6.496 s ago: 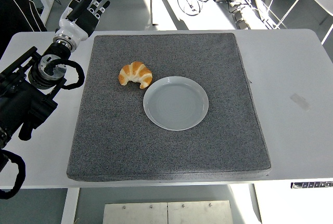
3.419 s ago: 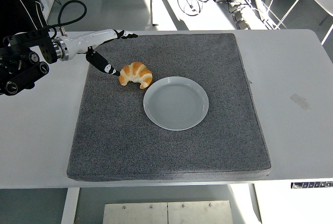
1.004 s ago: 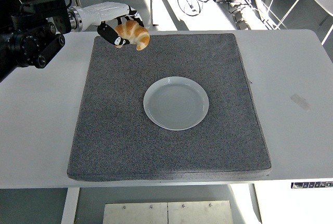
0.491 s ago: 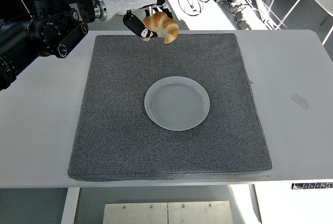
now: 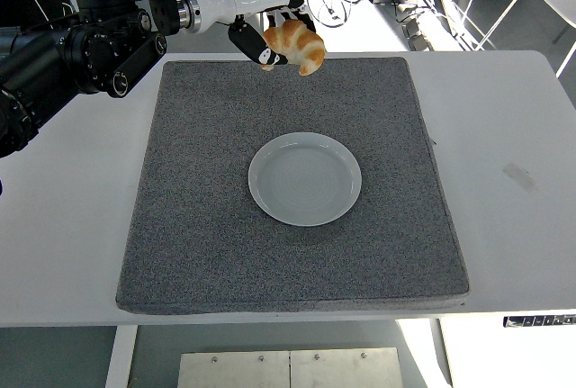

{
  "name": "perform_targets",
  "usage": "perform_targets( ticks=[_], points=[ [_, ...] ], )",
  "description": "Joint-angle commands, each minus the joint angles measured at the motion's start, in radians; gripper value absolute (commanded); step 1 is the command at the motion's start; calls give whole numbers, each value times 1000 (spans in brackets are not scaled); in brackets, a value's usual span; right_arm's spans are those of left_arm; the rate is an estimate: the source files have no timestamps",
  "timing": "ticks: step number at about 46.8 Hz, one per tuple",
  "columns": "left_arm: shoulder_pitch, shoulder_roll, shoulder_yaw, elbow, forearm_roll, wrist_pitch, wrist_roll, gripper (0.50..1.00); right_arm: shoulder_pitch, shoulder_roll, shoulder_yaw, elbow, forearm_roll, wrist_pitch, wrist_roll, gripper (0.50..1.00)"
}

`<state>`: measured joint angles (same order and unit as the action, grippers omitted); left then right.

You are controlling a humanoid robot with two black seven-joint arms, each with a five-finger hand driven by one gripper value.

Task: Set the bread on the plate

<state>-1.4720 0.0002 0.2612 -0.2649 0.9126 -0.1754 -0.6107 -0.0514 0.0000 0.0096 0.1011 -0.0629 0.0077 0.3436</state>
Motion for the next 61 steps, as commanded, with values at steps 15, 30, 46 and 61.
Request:
perform_targets(
  ticks=[15, 30, 46, 61],
  points=[
    [2, 0, -7, -131, -24, 4, 0, 500, -1, 0, 0, 0, 0, 0, 0, 1000],
    [45, 0, 10, -221, -14, 10, 0, 500, -1, 0, 0, 0, 0, 0, 0, 1000],
    [91, 0, 84, -221, -12, 30, 0, 500, -1, 0, -2, 0, 0, 0, 0, 1000],
    [139, 0, 93, -227, -8, 34, 0, 500, -1, 0, -2, 0, 0, 0, 0, 1000]
  ],
)
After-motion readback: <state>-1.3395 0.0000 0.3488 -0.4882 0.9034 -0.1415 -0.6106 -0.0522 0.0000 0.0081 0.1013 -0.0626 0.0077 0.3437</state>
